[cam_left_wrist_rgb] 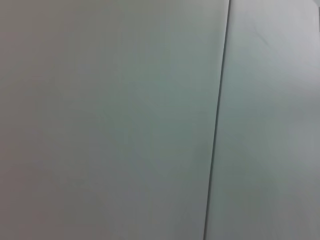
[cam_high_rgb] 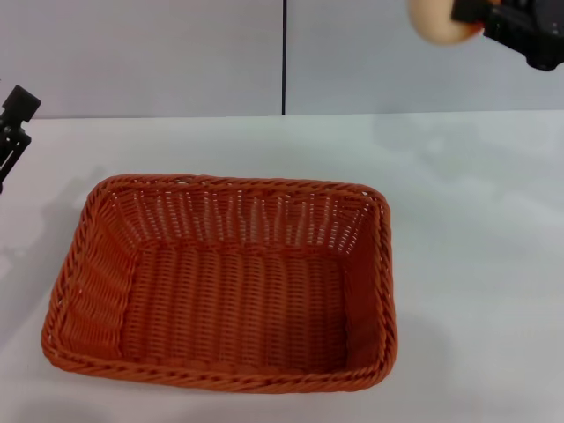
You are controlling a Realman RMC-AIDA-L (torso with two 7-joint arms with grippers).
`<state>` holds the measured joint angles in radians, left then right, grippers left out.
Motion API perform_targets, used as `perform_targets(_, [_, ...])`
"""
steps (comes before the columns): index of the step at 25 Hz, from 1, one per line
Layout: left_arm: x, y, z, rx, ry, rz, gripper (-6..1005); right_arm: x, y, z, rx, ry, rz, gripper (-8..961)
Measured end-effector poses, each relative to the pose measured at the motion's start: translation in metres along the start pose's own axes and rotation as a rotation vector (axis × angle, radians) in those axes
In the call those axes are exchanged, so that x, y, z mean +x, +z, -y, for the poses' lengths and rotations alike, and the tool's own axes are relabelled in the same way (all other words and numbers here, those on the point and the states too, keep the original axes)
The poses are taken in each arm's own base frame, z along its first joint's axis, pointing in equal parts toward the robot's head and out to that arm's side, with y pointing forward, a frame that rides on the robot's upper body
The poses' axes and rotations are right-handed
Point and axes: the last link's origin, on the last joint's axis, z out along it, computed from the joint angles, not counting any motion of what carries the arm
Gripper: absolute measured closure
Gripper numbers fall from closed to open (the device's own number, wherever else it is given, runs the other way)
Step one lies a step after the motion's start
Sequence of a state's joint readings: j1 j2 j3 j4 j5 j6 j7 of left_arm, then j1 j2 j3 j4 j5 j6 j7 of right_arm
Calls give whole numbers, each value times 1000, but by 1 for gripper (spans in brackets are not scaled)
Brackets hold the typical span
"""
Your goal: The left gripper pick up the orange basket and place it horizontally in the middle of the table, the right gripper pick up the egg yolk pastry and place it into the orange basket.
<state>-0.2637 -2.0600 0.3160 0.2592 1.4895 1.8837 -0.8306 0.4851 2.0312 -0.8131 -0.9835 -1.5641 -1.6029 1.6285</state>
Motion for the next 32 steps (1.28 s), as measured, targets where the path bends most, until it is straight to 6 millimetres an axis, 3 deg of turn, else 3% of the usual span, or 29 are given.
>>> perform_targets(3, [0, 1, 0, -2, 0, -1, 351, 7, 14, -19, -171, 8, 127, 829])
perform_targets(5, [0, 1, 0, -3, -1, -2, 352, 10, 20, -21, -203, 16, 141, 841])
perform_targets(10, [-1, 4, -1, -6, -6, -5, 352, 25, 59, -37, -348, 46, 140, 872])
perform_targets(20, [-3, 2, -2, -2, -15, -4, 352, 38, 85, -49, -395, 61, 43, 882])
perform_targets(26, [-3, 2, -3, -4, -16, -5, 353, 39, 81, -49, -394, 62, 39, 728])
perform_targets(32, [-2, 5, -3, -14, -16, -7, 353, 40, 67, -44, -342, 38, 69, 450])
